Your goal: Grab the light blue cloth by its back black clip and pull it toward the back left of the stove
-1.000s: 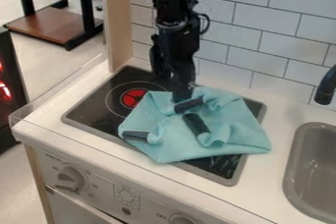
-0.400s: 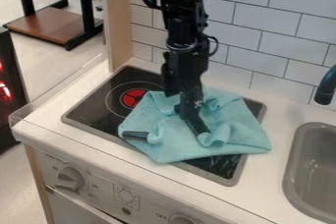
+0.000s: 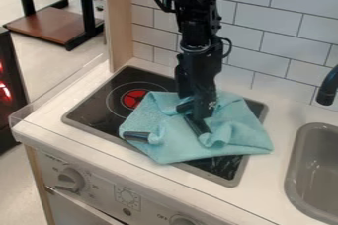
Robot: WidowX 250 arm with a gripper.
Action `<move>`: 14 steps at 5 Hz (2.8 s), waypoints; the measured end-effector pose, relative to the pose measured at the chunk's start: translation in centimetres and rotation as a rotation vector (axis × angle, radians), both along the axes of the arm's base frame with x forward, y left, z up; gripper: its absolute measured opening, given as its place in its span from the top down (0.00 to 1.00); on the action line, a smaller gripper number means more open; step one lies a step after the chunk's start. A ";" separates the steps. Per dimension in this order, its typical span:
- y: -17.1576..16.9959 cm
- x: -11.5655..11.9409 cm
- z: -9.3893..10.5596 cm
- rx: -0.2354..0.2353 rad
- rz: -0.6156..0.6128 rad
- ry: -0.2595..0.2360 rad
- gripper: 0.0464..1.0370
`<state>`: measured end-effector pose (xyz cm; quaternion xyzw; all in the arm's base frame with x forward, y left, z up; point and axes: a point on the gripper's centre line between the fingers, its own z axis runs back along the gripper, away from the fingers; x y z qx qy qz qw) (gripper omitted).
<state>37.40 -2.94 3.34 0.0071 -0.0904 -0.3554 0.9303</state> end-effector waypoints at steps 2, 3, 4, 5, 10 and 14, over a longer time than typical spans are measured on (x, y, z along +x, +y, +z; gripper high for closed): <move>0.5 1.6 -0.4 0.019 0.066 -0.014 0.10; 0.5 1.7 -0.3 0.019 0.071 -0.022 0.41; 0.6 1.2 -0.6 0.021 0.070 -0.010 0.69; 0.9 1.1 0.9 0.007 0.085 -0.038 0.87; 8.0 6.3 1.9 0.012 0.346 -0.040 0.98; 10.8 5.8 -1.2 0.049 0.437 0.049 0.16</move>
